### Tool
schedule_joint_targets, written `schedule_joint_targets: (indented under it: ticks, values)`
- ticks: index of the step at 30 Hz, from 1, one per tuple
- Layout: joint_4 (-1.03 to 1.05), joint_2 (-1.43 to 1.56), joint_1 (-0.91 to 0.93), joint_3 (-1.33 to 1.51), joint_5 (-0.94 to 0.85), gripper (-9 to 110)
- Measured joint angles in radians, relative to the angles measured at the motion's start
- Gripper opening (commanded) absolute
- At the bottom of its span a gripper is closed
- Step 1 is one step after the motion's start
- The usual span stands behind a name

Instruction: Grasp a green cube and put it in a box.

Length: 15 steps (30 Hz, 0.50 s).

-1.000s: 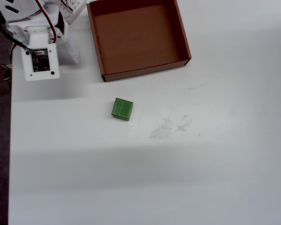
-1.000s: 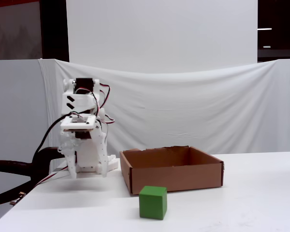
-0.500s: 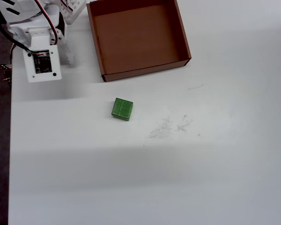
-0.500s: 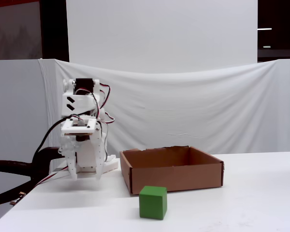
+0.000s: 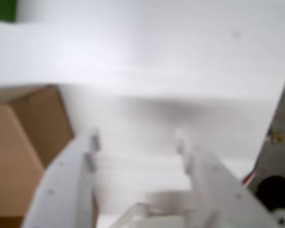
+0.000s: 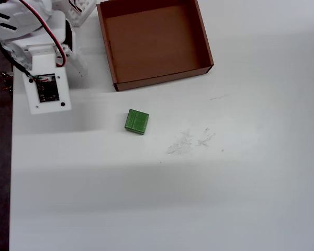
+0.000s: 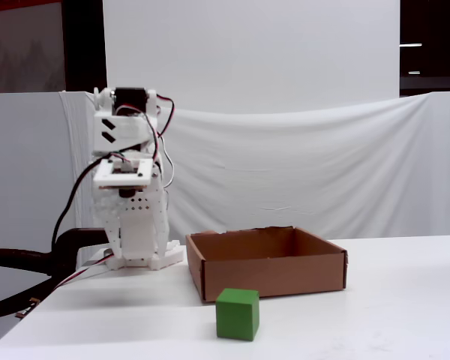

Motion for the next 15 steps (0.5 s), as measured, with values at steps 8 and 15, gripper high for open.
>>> schedule_joint_targets:
  ticks: [8, 15]
  values:
    - [-0.092, -0.298, -0.103, -0.245, 0.066, 27]
    - [-0.172, -0.428, -0.198, -0.359, 0.066, 29]
